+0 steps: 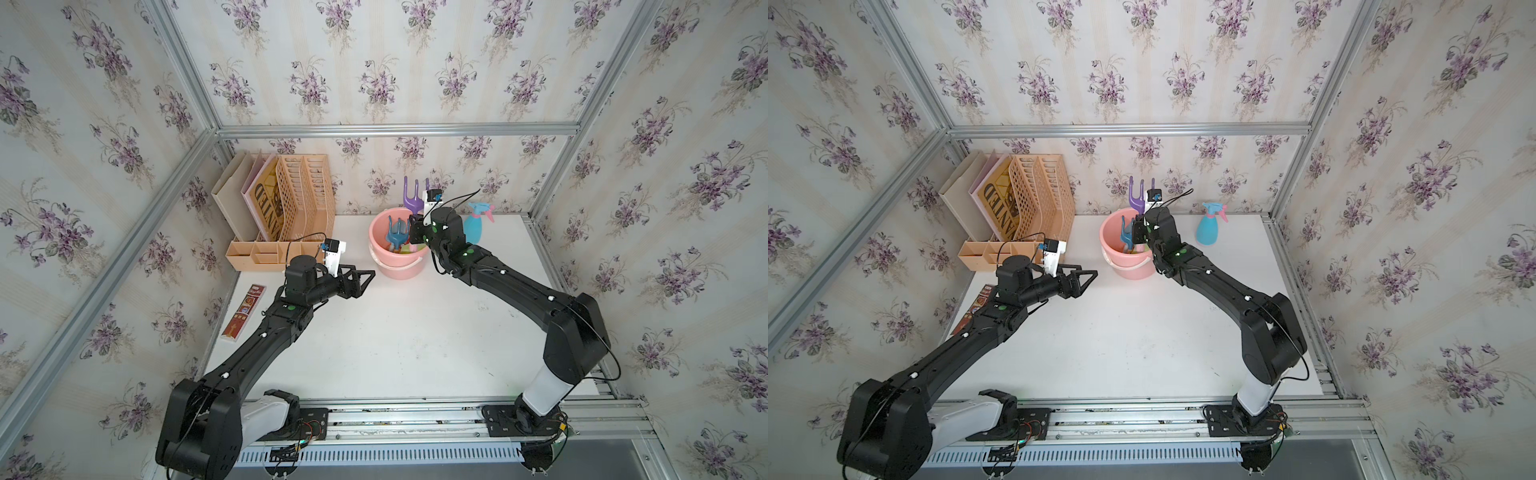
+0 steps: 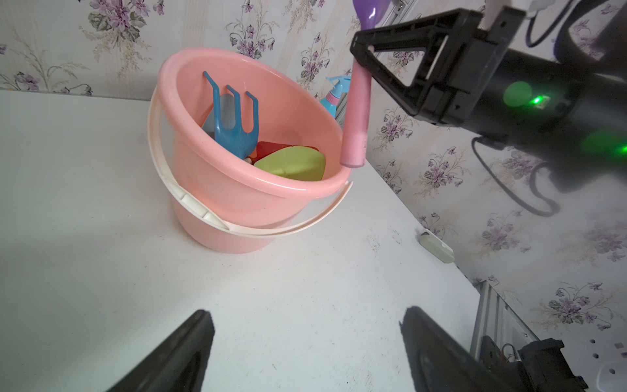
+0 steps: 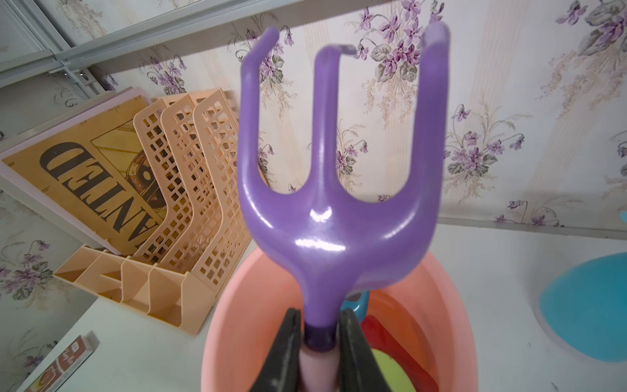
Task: Organize the gardening tools
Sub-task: Place the gardening tool in the container.
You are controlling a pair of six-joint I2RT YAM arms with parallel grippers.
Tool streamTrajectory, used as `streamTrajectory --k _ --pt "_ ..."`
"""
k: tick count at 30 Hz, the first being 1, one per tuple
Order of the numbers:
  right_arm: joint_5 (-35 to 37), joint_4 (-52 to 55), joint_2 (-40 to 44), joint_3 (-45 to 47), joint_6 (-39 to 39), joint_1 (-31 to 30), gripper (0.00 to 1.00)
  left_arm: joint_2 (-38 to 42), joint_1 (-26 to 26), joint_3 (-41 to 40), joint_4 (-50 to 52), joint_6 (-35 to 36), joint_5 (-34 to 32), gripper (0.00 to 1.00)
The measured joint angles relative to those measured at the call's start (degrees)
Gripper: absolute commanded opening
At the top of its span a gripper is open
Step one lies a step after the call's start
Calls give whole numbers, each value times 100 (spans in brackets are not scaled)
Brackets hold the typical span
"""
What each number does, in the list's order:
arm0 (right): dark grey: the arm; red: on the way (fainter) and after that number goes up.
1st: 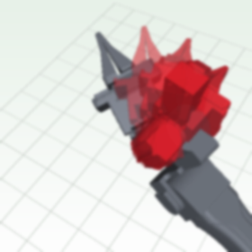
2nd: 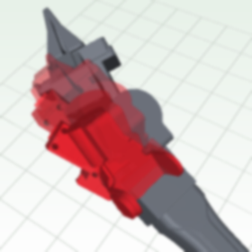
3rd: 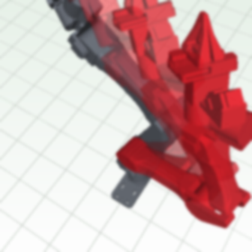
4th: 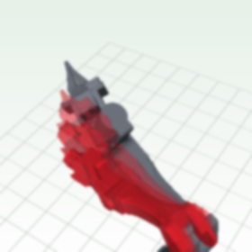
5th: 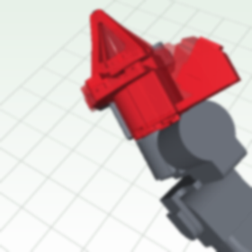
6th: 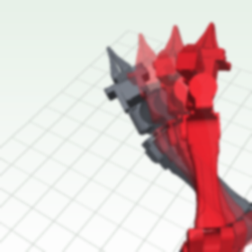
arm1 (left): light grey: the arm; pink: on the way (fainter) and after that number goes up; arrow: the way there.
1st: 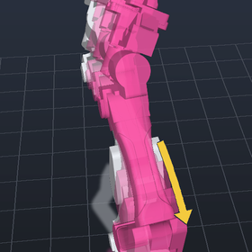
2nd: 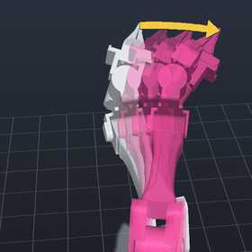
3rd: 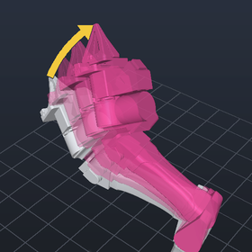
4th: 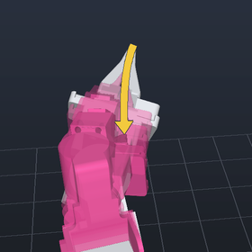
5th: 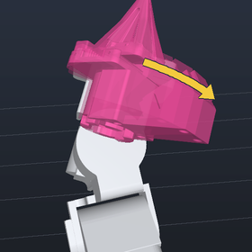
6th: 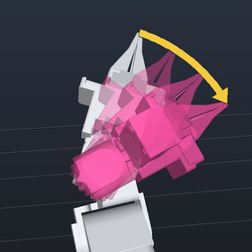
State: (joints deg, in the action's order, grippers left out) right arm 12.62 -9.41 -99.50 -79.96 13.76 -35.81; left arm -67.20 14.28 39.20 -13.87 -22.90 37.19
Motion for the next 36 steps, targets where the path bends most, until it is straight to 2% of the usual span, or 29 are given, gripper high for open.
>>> streamTrajectory --k 8,23,36 --pt "111 -717 -743 -186 -175 116 0 33 0 17 109 37 -22 91" --pt "-118 -638 -1421 -409 92 249 0 -87 0 136 210 66 -22 91" --pt "-155 -573 -1438 -389 227 249 34 -114 0 140 221 85 -22 91"
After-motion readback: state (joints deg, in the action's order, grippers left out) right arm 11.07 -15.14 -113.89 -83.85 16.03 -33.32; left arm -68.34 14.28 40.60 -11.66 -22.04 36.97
